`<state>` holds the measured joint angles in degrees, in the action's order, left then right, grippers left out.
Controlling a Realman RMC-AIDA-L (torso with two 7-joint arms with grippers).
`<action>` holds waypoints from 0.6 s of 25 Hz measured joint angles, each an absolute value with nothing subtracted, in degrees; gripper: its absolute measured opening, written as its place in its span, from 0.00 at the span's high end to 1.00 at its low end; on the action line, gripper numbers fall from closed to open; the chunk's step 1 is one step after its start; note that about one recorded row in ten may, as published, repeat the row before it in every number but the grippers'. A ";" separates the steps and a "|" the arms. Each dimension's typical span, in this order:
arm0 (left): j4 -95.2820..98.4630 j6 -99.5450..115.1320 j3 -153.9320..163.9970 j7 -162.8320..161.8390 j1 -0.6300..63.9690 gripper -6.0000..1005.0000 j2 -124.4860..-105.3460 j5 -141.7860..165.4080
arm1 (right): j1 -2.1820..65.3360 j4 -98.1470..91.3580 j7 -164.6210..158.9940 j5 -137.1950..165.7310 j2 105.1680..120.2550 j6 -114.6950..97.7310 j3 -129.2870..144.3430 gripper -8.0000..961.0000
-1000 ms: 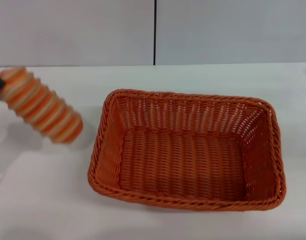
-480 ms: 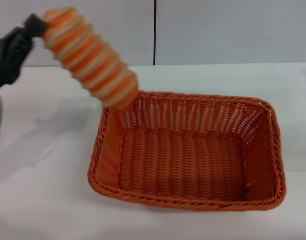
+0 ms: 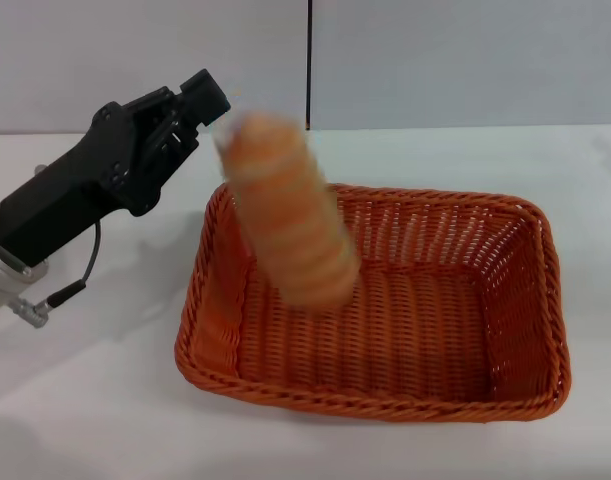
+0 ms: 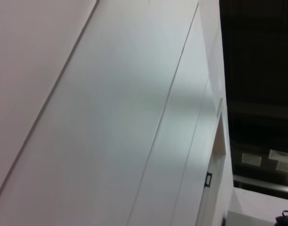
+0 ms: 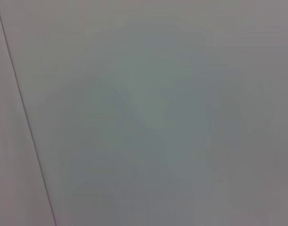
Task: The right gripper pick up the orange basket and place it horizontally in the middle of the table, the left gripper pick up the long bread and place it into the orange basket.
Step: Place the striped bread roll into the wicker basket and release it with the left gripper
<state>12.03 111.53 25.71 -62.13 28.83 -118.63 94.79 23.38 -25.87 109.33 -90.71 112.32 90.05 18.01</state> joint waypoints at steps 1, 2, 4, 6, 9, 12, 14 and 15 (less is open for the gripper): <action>12.03 111.53 25.71 -62.13 28.83 0.98 -118.63 94.79 | 23.38 -25.87 109.33 -90.71 112.32 90.05 18.01 0.46; 12.03 111.53 25.71 -62.13 28.83 0.98 -118.63 94.79 | 23.45 -25.85 109.33 -90.70 112.32 90.05 18.03 0.46; 11.70 111.53 25.69 -61.70 28.74 0.94 -118.61 94.77 | 23.53 -25.84 109.33 -90.69 112.32 90.05 18.07 0.46; 11.42 111.48 25.68 -61.62 28.65 0.85 -118.60 94.74 | 23.57 -25.84 109.33 -90.67 112.33 90.05 18.09 0.46; 11.37 111.45 25.02 -61.62 28.28 0.75 -118.46 94.63 | 23.56 -25.83 109.33 -90.65 112.37 90.11 18.11 0.46; 11.37 111.45 24.65 -61.62 28.13 0.65 -118.40 94.61 | 23.50 -25.83 109.33 -90.64 112.51 90.29 18.11 0.46; 11.40 111.48 22.06 -61.62 26.98 0.60 -118.28 94.55 | 23.37 -25.84 109.33 -90.66 112.66 90.39 18.06 0.46; 11.47 111.58 20.69 -61.62 26.37 0.57 -118.25 94.53 | 23.18 -25.84 109.33 -90.77 112.83 90.47 17.72 0.46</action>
